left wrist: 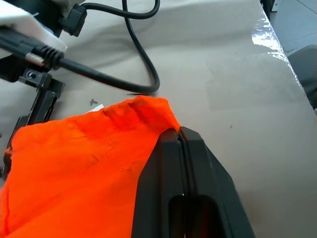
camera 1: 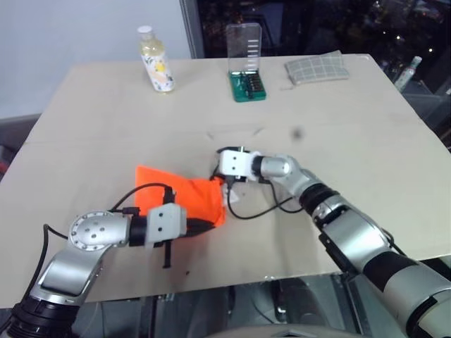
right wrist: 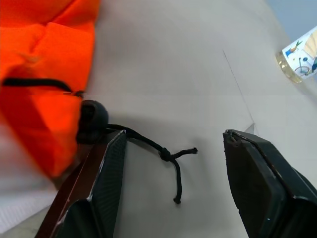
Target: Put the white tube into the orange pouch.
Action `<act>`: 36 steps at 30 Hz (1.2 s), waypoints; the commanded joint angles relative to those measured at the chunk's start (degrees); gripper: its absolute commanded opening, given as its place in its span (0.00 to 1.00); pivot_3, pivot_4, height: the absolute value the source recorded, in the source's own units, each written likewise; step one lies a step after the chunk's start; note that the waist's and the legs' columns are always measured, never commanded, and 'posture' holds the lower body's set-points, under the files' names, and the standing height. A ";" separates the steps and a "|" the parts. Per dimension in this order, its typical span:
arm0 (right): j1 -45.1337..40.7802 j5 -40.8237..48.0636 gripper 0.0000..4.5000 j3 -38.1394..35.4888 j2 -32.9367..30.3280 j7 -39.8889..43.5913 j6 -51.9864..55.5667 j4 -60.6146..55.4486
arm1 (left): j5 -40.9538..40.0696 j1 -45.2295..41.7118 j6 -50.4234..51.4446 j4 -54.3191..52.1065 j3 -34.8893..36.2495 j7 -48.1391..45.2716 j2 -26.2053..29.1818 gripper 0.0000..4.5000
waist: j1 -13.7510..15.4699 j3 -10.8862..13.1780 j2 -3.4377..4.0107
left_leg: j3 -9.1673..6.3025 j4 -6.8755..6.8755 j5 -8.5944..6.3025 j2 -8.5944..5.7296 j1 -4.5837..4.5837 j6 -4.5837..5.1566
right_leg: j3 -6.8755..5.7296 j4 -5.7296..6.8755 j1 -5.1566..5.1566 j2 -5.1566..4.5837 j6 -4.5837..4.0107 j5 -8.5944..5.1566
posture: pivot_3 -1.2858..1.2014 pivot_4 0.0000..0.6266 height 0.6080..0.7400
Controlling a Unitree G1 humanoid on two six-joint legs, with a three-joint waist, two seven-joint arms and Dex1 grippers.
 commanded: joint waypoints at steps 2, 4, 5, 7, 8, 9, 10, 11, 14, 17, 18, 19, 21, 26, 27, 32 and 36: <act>-1.43 -2.09 0.43 0.42 1.27 -2.02 2.89 4.87 | -0.88 0.66 1.26 -4.14 2.03 1.90 0.32 0.00 | -0.04 -0.01 0.00 | 0.02 -0.02 0.02 0.01 0.07 -0.03 | 0.05 0.04 0.01 0.04 -0.05 -0.01 | 0.52 0.24 1.00; -1.35 -1.74 0.26 -0.35 1.05 -2.41 2.85 5.11 | -0.88 0.66 1.87 -4.69 2.14 2.54 0.17 0.00 | 0.11 0.00 0.01 | 0.00 -0.02 0.05 0.02 0.15 -0.07 | 0.05 0.10 0.01 0.04 -0.17 -0.08 | 0.52 0.24 1.00; -1.31 -1.36 0.15 -0.94 0.86 -2.59 2.97 5.03 | -0.82 0.65 2.07 -4.88 2.11 2.76 0.09 0.00 | 0.24 0.00 0.01 | 0.00 -0.02 0.05 0.01 0.19 -0.07 | 0.05 0.12 0.05 0.04 -0.21 -0.10 | 0.52 0.24 1.00; -1.11 1.85 0.01 -4.17 0.78 -1.97 4.63 4.46 | -1.03 0.41 2.57 -5.38 1.96 3.25 -0.24 0.00 | 0.28 -0.01 0.00 | -0.02 -0.01 0.07 0.00 0.22 -0.09 | 0.05 0.16 0.07 0.03 -0.25 -0.11 | 0.52 0.24 1.00; -1.03 3.16 0.01 -5.51 0.78 -1.73 5.36 4.19 | -1.14 0.27 2.78 -5.54 1.86 3.42 -0.39 0.00 | 0.28 -0.01 0.00 | -0.02 -0.01 0.08 -0.01 0.21 -0.11 | 0.06 0.16 0.07 0.03 -0.26 -0.10 | 0.52 0.24 1.00; -0.80 4.42 0.01 -6.84 0.63 -1.44 5.90 3.70 | -1.21 0.10 2.75 -5.63 1.66 3.45 -0.53 0.00 | 0.29 -0.01 -0.01 | -0.02 -0.01 0.09 -0.01 0.21 -0.11 | 0.07 0.16 0.08 0.03 -0.26 -0.09 | 0.52 0.24 1.00; -0.49 5.33 0.01 -7.91 0.42 -1.21 6.31 3.19 | -1.19 0.10 2.49 -5.44 1.42 3.38 -0.73 0.00 | 0.28 -0.01 -0.01 | -0.02 0.00 0.09 -0.02 0.20 -0.12 | 0.07 0.15 0.07 0.02 -0.27 -0.09 | 0.52 0.24 1.00; -0.03 6.35 0.01 -9.02 0.09 -0.75 6.61 2.50 | -1.23 0.15 2.14 -5.22 1.15 3.25 -0.98 0.00 | 0.22 -0.01 0.00 | -0.02 -0.01 0.09 -0.02 0.18 -0.12 | 0.08 0.15 0.07 0.02 -0.26 -0.08 | 0.52 0.24 1.00; 1.79 10.02 0.01 -12.66 -1.79 1.17 8.11 -1.63 | -1.12 -0.12 0.76 -4.32 0.24 2.30 -1.53 0.00 | 0.15 0.00 0.01 | -0.01 -0.06 0.09 -0.03 0.02 -0.12 | 0.11 0.13 -0.04 0.04 -0.05 0.05 | 0.52 0.24 1.00; 4.83 14.21 0.01 -15.49 -3.23 5.09 14.94 -9.48 | -1.47 -1.33 0.27 -3.58 -0.52 1.51 -2.16 0.00 | 0.30 0.01 0.02 | -0.05 -0.07 0.09 -0.04 -0.16 -0.12 | 0.05 0.08 -0.16 0.02 -0.04 0.06 | 0.52 0.24 1.00; 6.61 17.21 0.06 -16.69 -3.02 7.81 20.96 -14.32 | -1.54 -1.72 0.13 -3.38 -0.92 1.02 -2.26 0.00 | 0.28 0.01 0.02 | -0.07 -0.07 0.09 -0.04 -0.18 -0.11 | 0.02 0.05 -0.14 0.00 -0.04 0.07 | 0.52 0.24 1.00; 8.42 19.66 0.12 -17.16 -2.62 10.05 27.29 -19.38 | -1.48 -1.89 -0.06 -3.09 -1.36 0.51 -2.33 0.00 | 0.27 0.01 0.02 | -0.05 -0.07 0.08 -0.04 -0.18 -0.10 | 0.04 0.03 -0.14 0.00 -0.04 0.07 | 0.52 0.24 1.00; 11.15 22.91 0.29 -17.06 -0.87 11.37 38.13 -27.82 | -0.84 -1.89 -1.03 -2.05 -2.07 -0.30 -2.30 0.00 | 0.08 0.01 0.02 | -0.05 -0.07 0.07 -0.04 -0.17 -0.09 | 0.03 0.03 -0.12 0.00 -0.03 0.07 | 0.52 0.24 1.00; 14.72 23.59 0.57 -13.18 4.37 8.96 48.78 -38.56 | -0.39 -2.84 -2.43 0.33 -2.68 -0.89 -2.83 0.00 | 0.00 0.02 0.04 | -0.05 -0.07 0.08 0.12 -0.13 -0.09 | 0.03 0.16 -0.19 0.15 -0.04 0.06 | 0.52 0.24 1.00; 15.07 23.02 0.57 -12.24 4.77 8.79 48.49 -38.82 | -0.44 -2.90 -2.51 0.44 -2.69 -0.97 -2.79 0.00 | 0.07 0.02 0.05 | -0.07 -0.07 0.08 0.12 -0.13 -0.09 | 0.01 0.16 -0.19 0.17 -0.04 0.06 | 0.52 0.24 1.00; 13.16 21.75 0.57 -11.33 7.57 4.66 46.00 -32.77 | -0.43 -2.31 -2.77 0.21 -2.51 -0.90 -2.42 0.00 | 0.41 -0.02 -0.02 | -0.11 0.04 0.08 0.02 -0.15 -0.10 | -0.06 0.02 -0.13 0.03 -0.04 0.05 | 0.52 0.24 1.00; 9.70 19.61 0.57 -11.73 8.07 0.07 41.70 -24.51 | -0.49 -1.30 -2.33 -1.11 -1.87 -0.06 -2.15 0.00 | 0.21 -0.01 0.00 | -0.09 0.02 0.08 -0.04 -0.18 -0.11 | -0.04 -0.03 -0.13 -0.01 -0.04 0.07 | 0.52 0.24 1.00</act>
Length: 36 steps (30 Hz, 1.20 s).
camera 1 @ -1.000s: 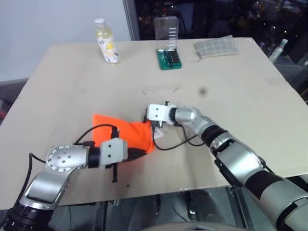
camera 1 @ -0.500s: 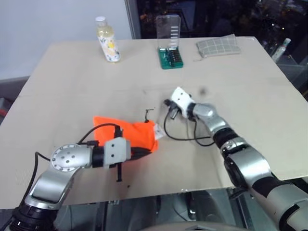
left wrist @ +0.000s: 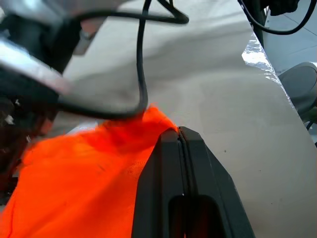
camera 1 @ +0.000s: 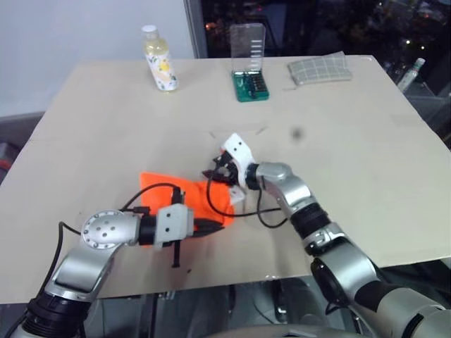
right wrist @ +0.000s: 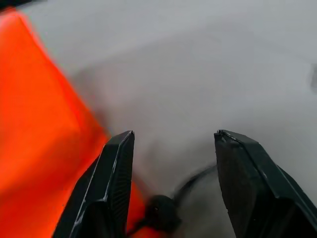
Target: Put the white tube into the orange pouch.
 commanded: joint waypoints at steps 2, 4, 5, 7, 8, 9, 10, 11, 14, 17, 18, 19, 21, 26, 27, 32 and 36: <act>-4.21 -1.30 0.57 -0.99 0.38 -3.82 -5.01 4.50 | -0.39 1.14 -0.13 -2.82 1.48 0.79 0.65 0.00 | -0.11 0.01 0.01 | -0.01 -0.06 0.00 0.02 0.00 -0.01 | -0.01 0.02 -0.02 0.02 0.00 0.00 | 0.52 0.24 1.00; -5.48 -1.38 0.57 -1.72 0.01 -4.89 -6.36 6.51 | -0.39 1.69 -0.01 -3.28 1.68 1.12 0.81 0.00 | -0.14 0.01 0.02 | -0.03 -0.11 0.00 0.04 0.00 -0.01 | -0.01 0.01 -0.04 0.06 -0.01 0.00 | 0.52 0.24 1.00; -5.88 -1.52 0.57 -1.89 -0.13 -5.30 -7.00 7.24 | -0.39 1.93 0.02 -3.51 1.73 1.27 0.88 0.00 | -0.17 0.01 0.02 | -0.04 -0.13 0.00 0.04 0.00 -0.01 | -0.01 0.01 -0.04 0.06 -0.01 0.00 | 0.52 0.24 1.00; -6.61 -1.68 0.57 -2.05 -0.29 -5.24 -8.24 8.53 | -0.41 2.33 0.14 -3.89 1.77 1.65 0.99 0.00 | -0.17 0.01 0.02 | -0.03 -0.14 0.00 0.04 0.00 -0.01 | -0.01 0.00 -0.03 0.06 -0.01 0.00 | 0.52 0.24 1.00; -6.92 -1.68 0.57 -2.19 -0.24 -5.22 -8.54 9.04 | -0.43 2.44 0.18 -4.00 1.77 1.79 1.02 0.00 | -0.16 0.01 0.02 | -0.03 -0.14 0.00 0.03 0.00 -0.01 | -0.01 0.00 -0.03 0.05 -0.01 0.00 | 0.52 0.24 1.00; -7.36 -1.85 0.57 -2.31 -0.06 -5.56 -8.84 9.98 | -0.43 2.43 0.31 -4.13 1.73 1.98 1.00 0.00 | -0.16 0.01 0.02 | -0.02 -0.13 0.00 0.02 0.00 -0.01 | 0.00 -0.01 -0.03 0.05 -0.01 0.00 | 0.52 0.24 1.00; -7.88 -2.08 0.57 -2.46 0.25 -6.27 -8.68 11.36 | -0.42 2.26 0.51 -4.29 1.65 2.16 0.98 0.00 | -0.14 0.01 0.02 | -0.01 -0.13 0.00 0.02 0.00 -0.01 | 0.01 -0.01 -0.03 0.05 -0.01 0.00 | 0.52 0.24 1.00; -8.23 -2.26 0.57 -2.56 0.48 -6.77 -8.61 12.36 | -0.41 2.23 0.65 -4.48 1.62 2.31 0.97 0.00 | -0.14 0.01 0.02 | -0.02 -0.13 0.00 0.02 0.00 -0.01 | 0.00 -0.01 -0.03 0.05 -0.01 0.00 | 0.52 0.24 1.00; -8.80 -3.62 0.57 -1.65 0.64 -7.26 -8.02 14.45 | -0.66 1.67 1.37 -5.07 1.73 2.76 1.07 0.00 | -0.08 0.01 0.02 | -0.03 -0.13 0.00 0.02 0.01 -0.01 | -0.01 0.01 -0.01 0.05 -0.01 0.00 | 0.52 0.24 1.00; -8.66 -3.49 0.39 -1.65 0.63 -6.59 -6.47 14.04 | -0.85 1.37 1.92 -5.39 1.86 2.92 1.18 0.00 | -0.15 0.00 0.02 | -0.04 -0.13 0.00 0.02 0.01 -0.01 | -0.01 0.01 -0.01 0.05 -0.01 0.00 | 0.52 0.24 1.00; -8.48 -3.30 0.29 -1.75 0.53 -6.07 -5.75 13.76 | -0.85 1.24 2.06 -5.45 1.84 2.94 1.17 0.00 | -0.18 0.00 0.02 | -0.03 -0.13 0.00 0.02 0.02 -0.01 | 0.00 0.00 -0.01 0.05 -0.01 0.00 | 0.52 0.24 1.00; -8.22 -3.25 0.18 -1.77 0.29 -5.56 -5.26 13.60 | -0.82 0.98 2.22 -5.40 1.74 2.99 1.07 0.00 | -0.18 0.00 0.02 | -0.02 -0.12 0.00 0.02 0.02 -0.01 | 0.00 0.00 -0.01 0.05 -0.01 0.00 | 0.52 0.24 1.00; -7.93 -3.36 0.02 -2.01 -0.19 -5.62 -5.28 13.64 | -0.79 0.55 2.57 -5.40 1.54 3.09 0.91 0.00 | -0.20 0.00 0.02 | -0.03 -0.13 0.00 0.02 0.02 -0.01 | 0.00 0.00 -0.01 0.06 -0.01 0.00 | 0.52 0.24 1.00; -6.26 1.73 0.02 -7.41 -3.12 -4.33 -6.06 5.69 | -1.24 -1.06 3.86 -4.88 0.76 3.86 -0.11 0.00 | 0.15 0.00 0.03 | -0.06 -0.12 0.00 0.01 0.02 -0.01 | -0.03 0.01 0.02 0.06 0.00 0.00 | 0.52 0.24 1.00; -5.55 4.16 0.02 -9.49 -3.69 -4.02 -4.64 1.86 | -1.79 -1.55 4.70 -4.87 0.51 4.26 -0.73 0.00 | 0.21 0.01 0.04 | -0.07 -0.10 0.01 0.00 -0.01 -0.01 | -0.04 0.00 0.02 0.04 0.00 0.00 | 0.52 0.24 1.00; -3.57 16.58 0.02 -18.49 -5.47 -6.32 8.42 -20.15 | -8.43 -5.19 13.72 -5.76 0.59 8.16 -5.71 0.00 | 0.32 0.04 0.07 | -0.11 -0.04 0.00 -0.03 -0.11 0.01 | -0.07 -0.01 0.01 -0.01 0.01 0.02 | 0.52 0.24 1.00; -5.78 25.11 0.02 -24.47 -5.50 -12.13 17.29 -31.38 | -15.26 -9.32 22.19 -6.06 1.96 13.53 -10.63 0.00 | 0.06 0.04 0.07 | -0.14 -0.04 0.00 0.01 -0.02 0.01 | -0.12 0.12 0.05 0.03 0.02 0.01 | 0.52 0.24 1.00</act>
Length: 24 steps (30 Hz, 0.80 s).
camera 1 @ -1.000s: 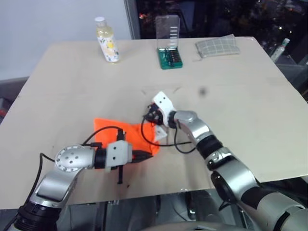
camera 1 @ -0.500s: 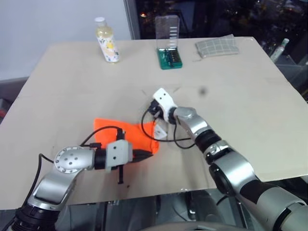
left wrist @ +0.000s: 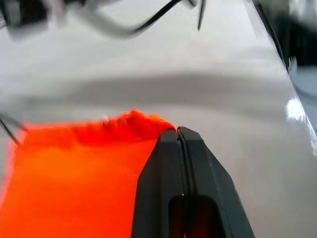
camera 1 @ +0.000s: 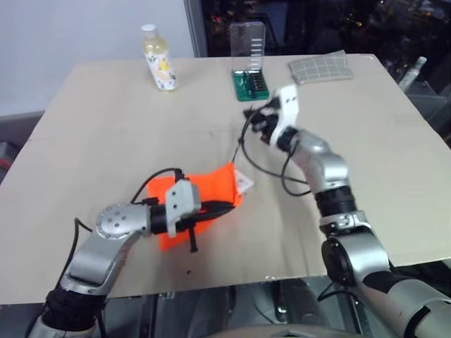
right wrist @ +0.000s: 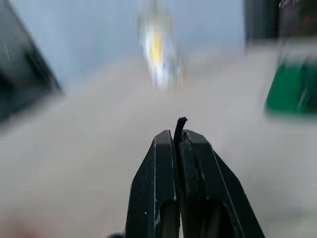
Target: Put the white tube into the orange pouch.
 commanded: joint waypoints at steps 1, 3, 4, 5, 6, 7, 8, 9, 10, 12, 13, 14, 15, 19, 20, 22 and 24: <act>-5.20 9.91 0.02 -7.17 0.15 -6.82 7.63 -11.31 | -10.72 -6.48 9.81 -1.87 3.20 7.69 -5.71 0.00 | 0.09 0.02 0.03 | -0.02 0.01 0.00 0.00 0.00 0.00 | -0.02 0.05 -0.01 0.00 0.00 0.00 | 0.52 0.24 1.00; -7.98 12.81 0.02 -9.51 -0.34 -9.71 9.45 -13.61 | -16.77 -10.99 15.51 -0.63 5.06 11.55 -8.84 0.00 | 0.37 0.11 0.01 | -0.09 0.19 0.01 -0.01 -0.06 0.01 | -0.09 0.17 0.00 -0.01 0.00 0.00 | 0.52 0.24 1.00; -9.81 13.71 0.00 -10.26 -0.94 -10.81 10.03 -13.97 | -19.68 -13.61 18.17 0.10 6.31 13.61 -10.17 0.11 | 0.37 0.11 0.01 | -0.13 0.27 0.01 -0.01 -0.08 0.01 | -0.13 0.18 0.02 0.00 0.01 0.00 | 0.52 0.24 1.00; -10.84 14.30 0.00 -10.58 -1.43 -11.47 10.46 -14.08 | -21.30 -15.18 19.84 0.44 7.05 14.89 -10.86 0.18 | 0.33 0.11 0.01 | -0.12 0.36 0.01 -0.01 -0.06 0.01 | -0.14 0.19 0.07 0.00 0.01 0.00 | 0.52 0.24 1.00; -12.92 15.35 0.00 -11.35 -2.00 -12.24 10.79 -13.86 | -23.10 -17.85 21.60 1.66 8.30 17.60 -12.11 0.24 | 0.26 0.09 -0.02 | -0.11 0.39 0.01 -0.03 -0.05 0.01 | -0.13 0.21 0.08 0.00 0.01 0.00 | 0.52 0.24 1.00; -15.34 16.37 0.00 -12.09 -2.73 -12.95 11.18 -13.34 | -24.45 -20.67 22.96 3.08 9.57 20.30 -13.21 0.38 | 0.24 0.09 -0.02 | -0.10 0.42 0.01 -0.03 -0.03 0.01 | -0.13 0.21 0.10 0.01 0.01 0.00 | 0.52 0.24 1.00; -17.56 16.76 0.00 -12.39 -3.64 -13.19 11.21 -12.62 | -25.20 -23.05 24.06 4.41 10.53 22.46 -13.91 0.43 | 0.23 0.09 -0.02 | -0.10 0.44 0.01 -0.04 -0.02 0.02 | -0.13 0.21 0.12 0.00 0.01 0.00 | 0.52 0.24 1.00; -20.41 17.01 0.00 -12.64 -4.83 -13.31 10.95 -11.39 | -24.70 -25.61 24.21 6.04 11.24 24.55 -14.67 0.43 | 0.21 0.09 -0.02 | -0.10 0.47 0.01 -0.06 -0.04 0.02 | -0.13 0.21 0.13 0.01 0.02 0.00 | 0.52 0.24 1.00; -23.40 17.46 0.00 -13.05 -5.89 -13.45 10.73 -9.99 | -24.62 -28.04 24.31 7.84 12.11 26.69 -15.65 0.43 | 0.21 0.10 -0.01 | -0.09 0.49 0.01 -0.07 -0.05 0.02 | -0.13 0.21 0.13 0.02 0.02 0.00 | 0.52 0.24 1.00; -27.41 17.50 0.00 -12.95 -7.50 -13.21 10.07 -7.60 | -25.36 -31.25 25.27 10.67 13.46 29.36 -17.10 0.43 | 0.26 0.10 -0.02 | -0.06 0.50 0.01 -0.12 -0.09 0.02 | -0.12 0.22 0.09 0.01 0.01 0.00 | 0.52 0.24 1.00; -28.40 17.00 0.00 -12.46 -7.99 -12.87 9.61 -6.60 | -24.42 -32.03 25.12 11.29 13.10 29.15 -17.05 0.43 | 0.20 0.10 -0.02 | -0.06 0.48 0.01 -0.12 -0.11 0.02 | -0.12 0.20 0.09 0.02 0.01 0.00 | 0.52 0.24 1.00; -28.99 16.67 0.00 -11.97 -8.19 -12.65 9.33 -6.03 | -22.35 -32.55 24.36 11.20 11.55 28.04 -16.35 0.43 | 0.14 0.09 -0.03 | -0.04 0.47 0.00 -0.12 -0.10 0.03 | -0.12 0.20 0.09 0.02 0.01 0.00 | 0.52 0.24 1.00; -29.19 16.40 0.00 -11.42 -8.35 -12.29 9.05 -5.74 | -20.42 -33.14 23.78 11.14 10.03 27.34 -15.75 0.43 | 0.10 0.07 -0.06 | -0.01 0.44 -0.01 -0.13 -0.09 0.05 | -0.10 0.19 0.09 0.02 0.01 0.00 | 0.52 0.24 1.00; -26.19 14.55 0.00 -8.10 -8.80 -11.53 8.89 -7.38 | -14.91 -38.12 20.94 12.49 7.36 27.35 -15.92 0.43 | 0.30 0.08 -0.06 | 0.04 0.26 -0.03 -0.14 -0.13 0.08 | -0.05 0.04 0.06 -0.02 0.01 0.00 | 0.52 0.24 1.00; -25.03 14.33 0.00 -7.36 -8.85 -11.60 9.11 -8.28 | -14.14 -39.58 20.52 12.92 6.89 26.84 -16.04 0.43 | 0.43 0.08 -0.06 | 0.03 0.26 -0.03 -0.13 -0.16 0.09 | -0.07 0.03 0.07 -0.03 0.01 0.00 | 0.52 0.24 1.00; -22.27 14.09 0.00 -5.89 -9.17 -11.99 10.15 -10.94 | -13.70 -42.81 21.38 14.11 6.12 26.25 -16.38 0.43 | 0.70 0.08 -0.06 | 0.02 0.26 -0.03 -0.13 -0.21 0.09 | -0.12 -0.02 0.06 -0.04 0.01 0.00 | 0.52 0.24 1.00; -19.31 13.66 0.00 -4.38 -9.81 -12.53 11.36 -14.37 | -12.24 -45.73 21.05 15.93 5.11 25.18 -16.56 0.43 | 0.76 0.08 -0.05 | 0.00 0.26 -0.04 -0.14 -0.23 0.09 | -0.10 -0.03 0.05 -0.06 0.01 0.00 | 0.52 0.24 1.00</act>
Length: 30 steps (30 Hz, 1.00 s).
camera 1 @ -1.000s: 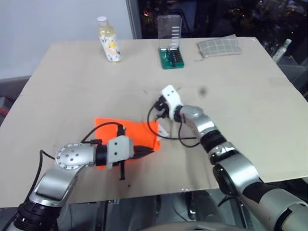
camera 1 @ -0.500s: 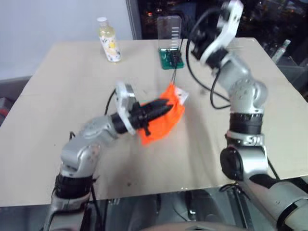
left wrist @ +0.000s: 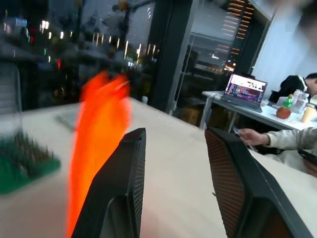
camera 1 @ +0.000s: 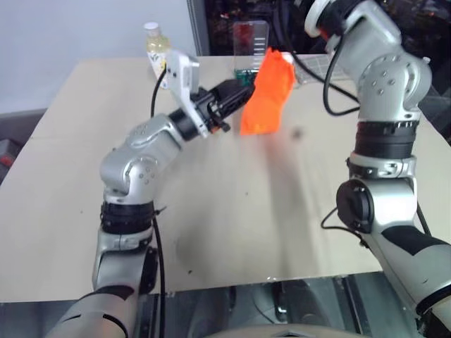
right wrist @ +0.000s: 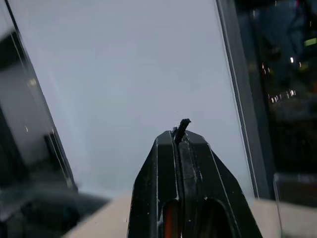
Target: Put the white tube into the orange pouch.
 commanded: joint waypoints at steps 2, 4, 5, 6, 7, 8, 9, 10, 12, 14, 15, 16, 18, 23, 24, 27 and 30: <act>4.27 -0.13 0.00 1.97 -1.73 -1.40 2.31 -10.65 | 3.64 -5.41 -2.07 2.05 -2.45 -3.62 0.26 0.43 | 0.27 0.00 0.01 | -0.02 -0.03 0.00 0.00 0.00 0.00 | -0.02 -0.04 0.00 0.00 0.00 0.00 | 0.52 0.24 1.00; 7.56 -0.52 0.00 2.86 -2.61 -2.25 3.86 -14.35 | 3.10 -5.48 -1.74 2.18 -2.25 -5.54 0.42 0.43 | 0.32 0.01 0.01 | 0.00 -0.08 0.00 0.00 0.00 0.00 | -0.01 -0.07 -0.02 0.01 0.00 0.00 | 0.52 0.24 1.00; 8.80 0.32 0.00 2.27 -2.60 -3.24 5.05 -16.33 | 2.88 -4.35 -1.81 1.73 -1.88 -6.64 0.87 0.43 | 0.32 0.01 0.02 | 0.00 -0.09 0.00 0.02 0.00 0.00 | 0.00 -0.08 -0.02 0.02 0.00 0.00 | 0.52 0.24 1.00; 9.52 1.98 0.00 0.73 -2.02 -4.98 6.19 -18.48 | 0.72 -2.39 -0.55 0.19 -0.75 -8.57 1.72 0.43 | 0.19 0.01 0.02 | 0.01 -0.13 0.00 0.02 0.00 0.00 | 0.01 -0.09 -0.04 0.02 0.00 0.00 | 0.52 0.24 1.00; 9.99 3.29 0.00 -0.39 -1.72 -6.28 7.27 -20.31 | -0.61 -0.79 0.47 -1.14 0.28 -9.21 2.40 0.43 | 0.09 0.02 0.03 | 0.02 -0.15 0.00 0.06 0.01 0.00 | 0.04 -0.10 -0.05 0.03 0.00 0.00 | 0.52 0.24 1.00; 10.28 4.15 0.00 -1.06 -1.54 -7.21 8.02 -21.55 | -1.55 0.23 1.20 -2.03 1.01 -9.55 2.88 0.43 | -0.05 0.02 0.04 | 0.02 -0.15 0.00 0.06 0.01 0.00 | 0.06 -0.06 -0.09 0.02 0.00 0.00 | 0.52 0.24 1.00; 10.62 4.39 0.00 -1.10 -1.61 -7.75 8.52 -22.42 | -1.96 0.86 1.46 -2.65 1.63 -9.46 3.21 0.43 | -0.14 0.02 0.04 | 0.03 -0.16 0.00 0.07 0.00 0.00 | 0.08 -0.07 -0.11 0.02 0.00 0.00 | 0.52 0.24 1.00; 11.24 4.76 0.00 -1.05 -1.58 -8.17 9.05 -23.44 | -1.72 1.18 1.75 -2.64 2.21 -8.53 3.57 0.43 | -0.14 0.02 0.04 | 0.03 -0.16 0.00 0.07 0.00 0.00 | 0.08 -0.06 -0.11 0.02 0.00 0.00 | 0.52 0.24 1.00; 12.94 5.60 0.00 -1.07 -1.25 -9.33 10.23 -25.65 | -0.19 2.59 1.50 -3.27 2.08 -8.63 5.03 0.43 | -0.14 0.02 0.03 | 0.01 -0.14 0.00 0.07 0.01 0.00 | 0.05 -0.05 -0.09 0.02 0.00 0.00 | 0.52 0.24 1.00; 14.39 6.50 0.00 -0.73 -1.57 -9.68 11.13 -27.98 | -0.47 4.24 2.26 -4.66 2.10 -9.52 6.44 0.43 | -0.16 0.01 0.03 | 0.00 -0.14 0.00 0.06 0.03 0.00 | 0.04 -0.04 -0.06 0.02 0.00 0.00 | 0.52 0.24 1.00; 14.78 6.94 0.00 -0.42 -1.90 -9.78 11.87 -29.02 | -0.65 4.78 2.52 -4.84 2.40 -9.45 6.90 0.43 | -0.12 0.02 0.03 | 0.00 -0.13 0.00 0.05 0.06 0.01 | 0.04 -0.03 -0.01 0.00 0.00 0.00 | 0.52 0.24 1.00; 15.36 7.03 0.00 0.79 -2.92 -8.83 12.62 -30.38 | -0.58 5.07 2.30 -4.39 2.83 -9.43 7.26 0.43 | -0.11 0.01 0.03 | 0.01 -0.13 0.00 0.05 0.07 0.01 | 0.05 -0.04 -0.01 0.00 0.00 0.00 | 0.52 0.24 1.00; 15.65 9.73 0.00 1.10 -2.35 -8.59 13.81 -32.84 | 0.13 5.03 1.53 -2.60 3.57 -8.94 7.49 0.43 | -0.03 0.02 0.03 | 0.00 -0.11 0.00 0.05 0.06 0.01 | 0.04 -0.05 -0.01 0.00 0.00 0.00 | 0.52 0.24 1.00; 10.31 10.00 0.00 -0.94 -2.03 -10.94 11.06 -31.03 | 5.83 4.79 -2.74 4.37 2.74 -9.09 8.40 0.43 | -0.18 0.02 0.03 | 0.01 -0.10 0.00 0.05 0.12 0.00 | 0.04 0.02 -0.01 0.06 0.00 -0.01 | 0.52 0.24 1.00; 8.49 10.41 0.00 -2.08 -2.21 -11.45 10.24 -30.06 | 6.03 4.90 -2.99 4.85 2.96 -9.24 8.23 0.43 | -0.17 0.02 0.04 | 0.01 -0.09 0.00 0.05 0.12 0.00 | 0.04 0.01 -0.01 0.06 0.00 -0.01 | 0.52 0.24 1.00; 4.46 10.89 0.00 -3.04 -2.58 -12.52 10.18 -26.60 | 7.11 5.33 -3.88 6.26 3.98 -8.47 7.87 0.43 | -0.11 0.02 0.04 | 0.02 -0.09 0.00 0.04 0.08 0.00 | 0.05 -0.03 -0.02 0.04 0.01 -0.01 | 0.52 0.24 1.00; 3.94 8.58 0.00 -1.19 -5.02 -8.85 8.36 -23.05 | 7.72 4.37 -4.71 8.01 4.69 -7.50 6.96 0.43 | -0.04 -0.01 0.00 | 0.00 -0.12 0.00 0.05 0.08 0.01 | 0.02 -0.10 0.02 0.03 0.00 -0.01 | 0.52 0.24 1.00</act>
